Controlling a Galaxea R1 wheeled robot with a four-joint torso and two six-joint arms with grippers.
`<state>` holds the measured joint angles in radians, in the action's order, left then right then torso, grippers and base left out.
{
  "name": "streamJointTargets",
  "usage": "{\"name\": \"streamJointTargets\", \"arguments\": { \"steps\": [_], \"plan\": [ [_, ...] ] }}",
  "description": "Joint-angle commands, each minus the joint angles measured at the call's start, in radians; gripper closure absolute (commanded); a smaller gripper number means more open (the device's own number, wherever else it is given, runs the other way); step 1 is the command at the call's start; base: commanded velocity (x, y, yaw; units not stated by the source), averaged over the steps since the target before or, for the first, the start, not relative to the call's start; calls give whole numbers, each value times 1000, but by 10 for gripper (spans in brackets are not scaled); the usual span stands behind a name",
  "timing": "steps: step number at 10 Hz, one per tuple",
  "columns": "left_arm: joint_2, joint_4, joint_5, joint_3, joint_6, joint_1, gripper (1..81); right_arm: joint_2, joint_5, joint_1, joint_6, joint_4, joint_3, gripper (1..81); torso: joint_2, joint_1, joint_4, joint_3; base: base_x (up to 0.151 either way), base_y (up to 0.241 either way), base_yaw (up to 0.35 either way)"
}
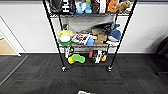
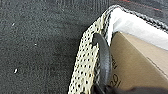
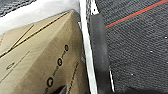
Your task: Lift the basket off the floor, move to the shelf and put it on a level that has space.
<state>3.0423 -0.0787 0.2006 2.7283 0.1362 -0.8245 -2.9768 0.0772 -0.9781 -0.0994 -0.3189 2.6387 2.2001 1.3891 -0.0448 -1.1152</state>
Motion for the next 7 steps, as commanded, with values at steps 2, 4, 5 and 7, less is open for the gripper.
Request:
{"name": "streamJointTargets", "arguments": {
  "steps": [2,4,5,7],
  "plan": [
    [3,-7,57,-5,11,89,811,-3,52,83,-3,-11,-4,10,0,0,0,0,0,0,0],
    [-2,-15,60,-8,11,87,811,-3,52,84,-5,-12,0,811,0,0,0,0,0,0,0],
    [-3,-18,69,-12,13,87,811,-1,52,83,-25,-11,4,811,0,0,0,0,0,0,0],
    [-17,-29,135,-27,11,86,811,17,50,78,-34,-18,-11,811,0,0,0,0,0,0,0]
  ]
}}
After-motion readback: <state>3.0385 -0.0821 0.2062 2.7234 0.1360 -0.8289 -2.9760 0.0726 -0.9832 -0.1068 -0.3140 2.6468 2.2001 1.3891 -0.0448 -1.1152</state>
